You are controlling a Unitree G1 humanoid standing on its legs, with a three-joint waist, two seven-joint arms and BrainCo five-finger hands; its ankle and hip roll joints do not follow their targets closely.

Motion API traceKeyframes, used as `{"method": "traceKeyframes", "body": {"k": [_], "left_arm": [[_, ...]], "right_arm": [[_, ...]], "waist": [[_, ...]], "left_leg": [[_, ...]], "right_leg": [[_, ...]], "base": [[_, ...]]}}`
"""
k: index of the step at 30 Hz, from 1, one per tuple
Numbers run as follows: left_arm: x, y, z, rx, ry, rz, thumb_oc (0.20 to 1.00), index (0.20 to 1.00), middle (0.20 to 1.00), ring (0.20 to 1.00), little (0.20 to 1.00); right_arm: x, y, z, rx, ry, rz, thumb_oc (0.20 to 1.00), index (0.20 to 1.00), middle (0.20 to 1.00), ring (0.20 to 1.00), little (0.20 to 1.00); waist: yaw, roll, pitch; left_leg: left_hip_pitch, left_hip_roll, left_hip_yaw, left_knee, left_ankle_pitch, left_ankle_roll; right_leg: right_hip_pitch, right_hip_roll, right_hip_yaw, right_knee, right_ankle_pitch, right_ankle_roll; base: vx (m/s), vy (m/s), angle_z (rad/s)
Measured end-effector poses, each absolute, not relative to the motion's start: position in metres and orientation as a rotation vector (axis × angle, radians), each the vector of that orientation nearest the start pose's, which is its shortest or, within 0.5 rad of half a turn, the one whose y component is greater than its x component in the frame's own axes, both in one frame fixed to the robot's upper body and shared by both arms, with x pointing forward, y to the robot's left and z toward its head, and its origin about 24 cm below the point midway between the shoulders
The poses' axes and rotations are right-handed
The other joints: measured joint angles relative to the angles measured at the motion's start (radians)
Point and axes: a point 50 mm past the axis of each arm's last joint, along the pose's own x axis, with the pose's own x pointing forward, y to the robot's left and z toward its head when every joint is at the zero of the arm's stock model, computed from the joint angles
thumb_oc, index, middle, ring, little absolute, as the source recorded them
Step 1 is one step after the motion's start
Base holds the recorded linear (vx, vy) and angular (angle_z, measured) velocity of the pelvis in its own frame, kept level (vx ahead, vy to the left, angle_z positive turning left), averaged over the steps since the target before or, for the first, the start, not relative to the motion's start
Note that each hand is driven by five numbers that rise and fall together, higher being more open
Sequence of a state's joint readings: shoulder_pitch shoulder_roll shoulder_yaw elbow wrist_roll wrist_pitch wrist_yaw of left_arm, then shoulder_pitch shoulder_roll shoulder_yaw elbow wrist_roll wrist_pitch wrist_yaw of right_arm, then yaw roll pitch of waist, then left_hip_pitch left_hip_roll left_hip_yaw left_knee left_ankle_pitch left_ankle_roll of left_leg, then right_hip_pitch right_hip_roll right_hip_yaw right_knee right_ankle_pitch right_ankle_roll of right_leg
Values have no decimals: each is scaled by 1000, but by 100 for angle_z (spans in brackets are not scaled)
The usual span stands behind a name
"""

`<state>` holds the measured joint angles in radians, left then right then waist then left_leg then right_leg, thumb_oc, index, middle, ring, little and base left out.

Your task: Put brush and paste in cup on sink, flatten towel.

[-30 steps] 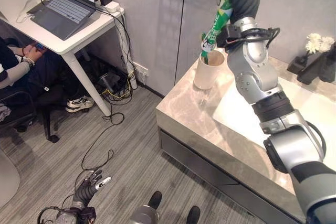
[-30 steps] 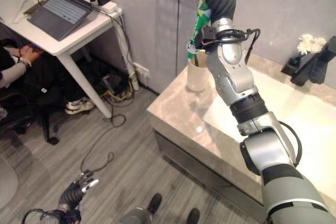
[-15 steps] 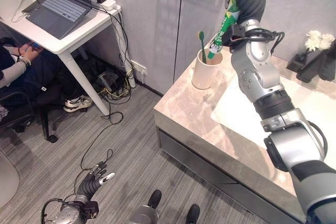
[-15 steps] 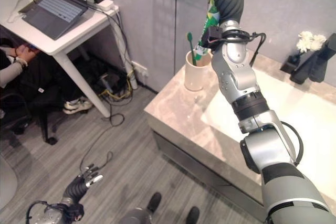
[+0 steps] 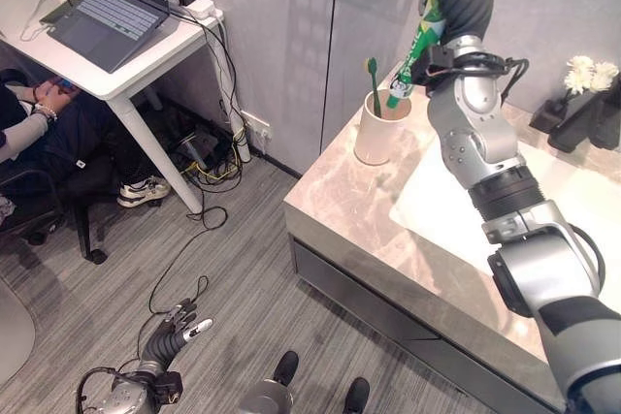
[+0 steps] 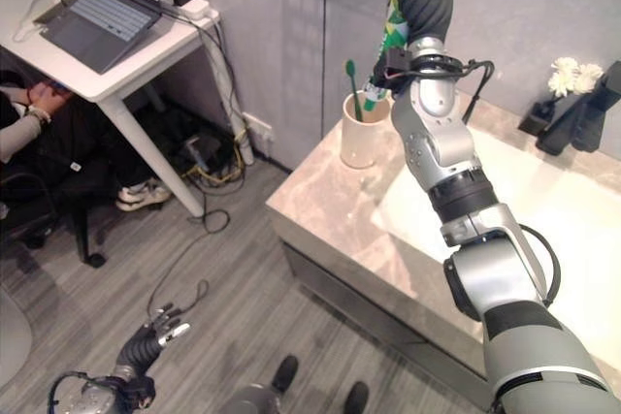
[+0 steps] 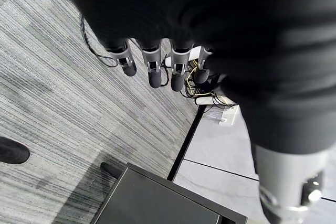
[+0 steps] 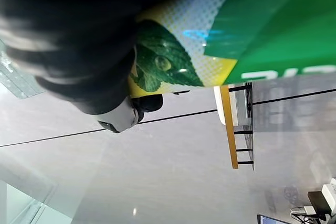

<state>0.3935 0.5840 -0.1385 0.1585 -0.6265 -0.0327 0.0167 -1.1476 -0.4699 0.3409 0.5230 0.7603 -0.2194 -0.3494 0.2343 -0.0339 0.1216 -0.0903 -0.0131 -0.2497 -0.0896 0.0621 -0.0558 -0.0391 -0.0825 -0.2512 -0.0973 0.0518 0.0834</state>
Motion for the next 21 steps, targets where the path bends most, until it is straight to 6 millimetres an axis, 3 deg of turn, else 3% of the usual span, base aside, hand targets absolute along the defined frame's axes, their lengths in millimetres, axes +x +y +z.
{"method": "traceKeyframes", "body": {"k": [21], "left_arm": [[138,268,-40,-41,550,114,1000,1000,1000,1000,1000]], "right_arm": [[381,-145,315,207,-661,-21,200,200,200,200,200]], "waist": [[5,5,-4]], "left_leg": [[-3,1,5,0,0,0]], "right_leg": [[-5,1,6,1,0,0]], "base": [[3,-1,-1]]}}
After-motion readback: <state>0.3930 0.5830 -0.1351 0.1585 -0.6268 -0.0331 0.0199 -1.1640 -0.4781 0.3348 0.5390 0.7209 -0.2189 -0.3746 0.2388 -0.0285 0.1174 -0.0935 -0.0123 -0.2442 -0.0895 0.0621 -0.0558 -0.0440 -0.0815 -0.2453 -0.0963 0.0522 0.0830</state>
